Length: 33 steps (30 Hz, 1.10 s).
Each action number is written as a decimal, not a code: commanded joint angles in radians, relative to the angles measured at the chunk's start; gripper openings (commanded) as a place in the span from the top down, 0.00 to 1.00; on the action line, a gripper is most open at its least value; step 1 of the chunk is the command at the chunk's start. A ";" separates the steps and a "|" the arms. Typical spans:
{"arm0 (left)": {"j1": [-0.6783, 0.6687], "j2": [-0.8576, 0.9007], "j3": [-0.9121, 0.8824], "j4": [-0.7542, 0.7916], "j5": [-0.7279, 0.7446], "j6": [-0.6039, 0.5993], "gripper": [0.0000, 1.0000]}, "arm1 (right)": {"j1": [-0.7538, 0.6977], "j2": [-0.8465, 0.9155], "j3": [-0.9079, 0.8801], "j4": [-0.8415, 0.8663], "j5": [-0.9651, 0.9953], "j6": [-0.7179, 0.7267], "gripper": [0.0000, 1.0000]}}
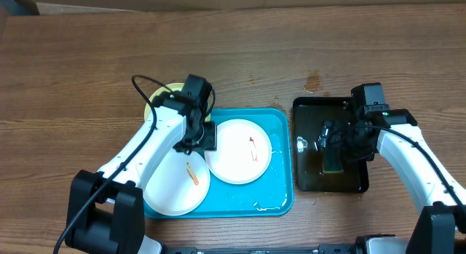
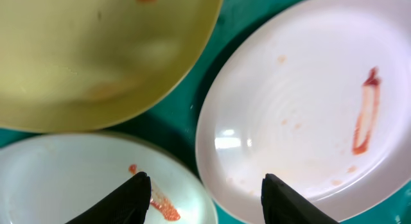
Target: Clean dirty plates on tray and stack at the side
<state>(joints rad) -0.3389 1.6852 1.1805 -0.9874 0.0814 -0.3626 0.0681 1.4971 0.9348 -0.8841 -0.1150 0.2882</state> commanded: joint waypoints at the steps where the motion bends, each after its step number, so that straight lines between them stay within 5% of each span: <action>1: -0.003 0.004 0.016 0.021 -0.002 0.029 0.44 | 0.002 -0.012 -0.006 0.002 0.024 0.003 0.02; 22: -0.035 0.012 -0.232 0.315 -0.003 0.026 0.57 | 0.002 -0.012 -0.077 0.071 0.047 0.000 0.00; 25: -0.035 0.012 -0.249 0.338 -0.003 0.025 0.74 | 0.002 -0.012 -0.099 0.091 0.047 0.000 0.01; 33: -0.035 0.012 -0.250 0.344 -0.003 0.025 0.75 | 0.002 -0.012 -0.153 0.096 0.046 0.000 0.04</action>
<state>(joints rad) -0.3717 1.6890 0.9382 -0.6491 0.0811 -0.3386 0.0681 1.4971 0.7963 -0.7929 -0.0772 0.2882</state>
